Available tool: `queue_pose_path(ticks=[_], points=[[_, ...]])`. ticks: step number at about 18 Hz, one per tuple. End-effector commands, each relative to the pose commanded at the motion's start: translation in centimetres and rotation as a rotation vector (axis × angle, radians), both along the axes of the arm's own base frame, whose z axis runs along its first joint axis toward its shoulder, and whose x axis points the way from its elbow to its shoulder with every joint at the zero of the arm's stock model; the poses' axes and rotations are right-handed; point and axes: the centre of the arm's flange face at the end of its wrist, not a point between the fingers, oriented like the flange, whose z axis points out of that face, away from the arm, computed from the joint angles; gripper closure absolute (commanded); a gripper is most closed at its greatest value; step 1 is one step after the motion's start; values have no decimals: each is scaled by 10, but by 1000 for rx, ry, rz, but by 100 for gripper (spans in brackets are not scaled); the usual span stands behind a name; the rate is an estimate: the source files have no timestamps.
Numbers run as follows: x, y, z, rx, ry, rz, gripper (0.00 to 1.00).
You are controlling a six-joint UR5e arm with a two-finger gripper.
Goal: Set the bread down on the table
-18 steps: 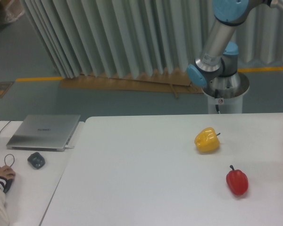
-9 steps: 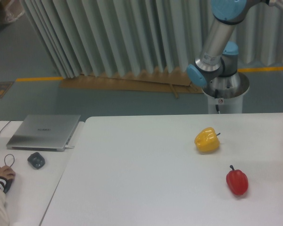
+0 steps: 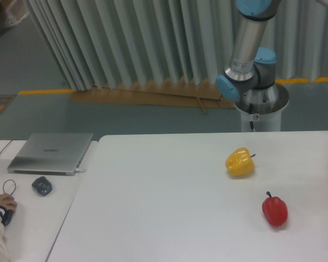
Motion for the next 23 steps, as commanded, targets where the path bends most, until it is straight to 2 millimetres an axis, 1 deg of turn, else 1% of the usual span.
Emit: queue_pose_path(ticks=[2,5,10,11,14,18,22,23], points=[[13,8,14,-3,1,21,62],[33,24,27,-13,-12,55,62],[72,66,42,-27,-16,117,62],[82,75,48,-26,-10,134,62],[109,106,48,-31,-25,179,62],[134,133,50,-18,-44,221,63],[141,153,48,4,-19,255,63],[140,156,44,2,-21,271,63]])
